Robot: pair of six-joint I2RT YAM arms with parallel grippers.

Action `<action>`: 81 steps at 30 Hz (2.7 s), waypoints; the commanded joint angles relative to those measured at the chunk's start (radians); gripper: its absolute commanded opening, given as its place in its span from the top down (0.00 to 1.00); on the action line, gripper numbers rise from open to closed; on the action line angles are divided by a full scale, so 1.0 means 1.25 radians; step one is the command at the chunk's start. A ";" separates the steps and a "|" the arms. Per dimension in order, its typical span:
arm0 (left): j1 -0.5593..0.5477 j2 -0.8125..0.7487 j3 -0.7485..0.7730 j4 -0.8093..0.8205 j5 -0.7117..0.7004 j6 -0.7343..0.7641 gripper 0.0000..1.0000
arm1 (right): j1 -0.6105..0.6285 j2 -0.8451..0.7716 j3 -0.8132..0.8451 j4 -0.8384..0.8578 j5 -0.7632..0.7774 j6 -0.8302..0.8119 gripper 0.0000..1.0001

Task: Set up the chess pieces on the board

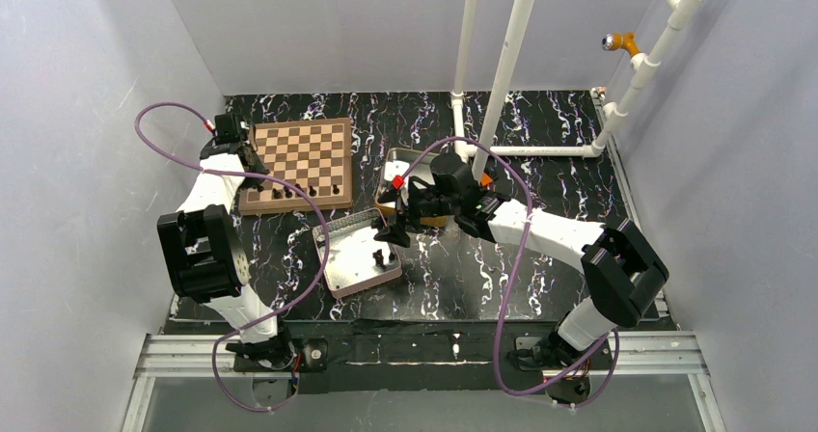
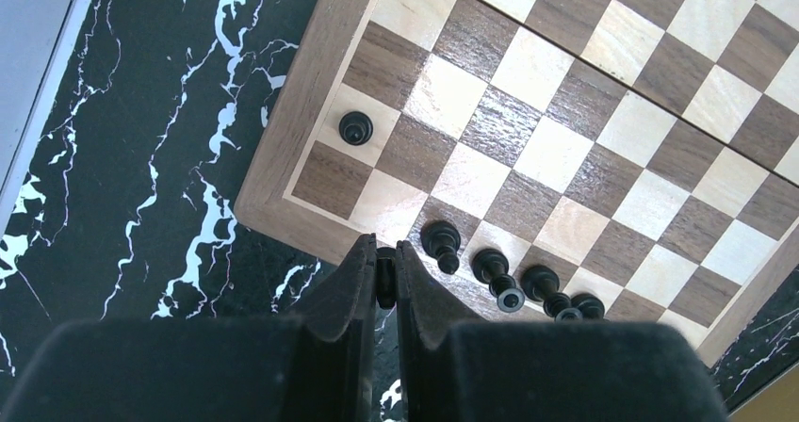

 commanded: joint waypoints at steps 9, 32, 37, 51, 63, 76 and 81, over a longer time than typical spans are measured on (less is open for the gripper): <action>0.004 0.051 0.001 0.053 -0.029 0.001 1.00 | -0.011 0.015 0.009 0.008 -0.006 -0.011 0.01; 0.004 0.086 -0.013 0.064 -0.021 0.000 0.94 | -0.018 0.026 0.016 0.004 -0.009 -0.011 0.02; 0.004 0.088 -0.019 0.064 -0.019 0.000 0.89 | -0.018 0.025 0.015 0.004 -0.009 -0.011 0.02; 0.004 0.073 -0.011 0.053 -0.028 0.001 0.75 | -0.019 0.021 0.011 0.005 -0.012 -0.013 0.02; 0.005 -0.106 -0.011 -0.084 -0.078 -0.001 0.27 | -0.019 0.019 0.031 -0.063 -0.110 -0.129 0.02; 0.006 -0.420 -0.109 -0.216 0.267 -0.046 0.02 | -0.019 0.029 0.077 -0.183 -0.177 -0.241 0.02; -0.050 -0.494 -0.154 -0.266 0.355 -0.059 0.02 | -0.019 0.021 0.070 -0.192 -0.195 -0.231 0.02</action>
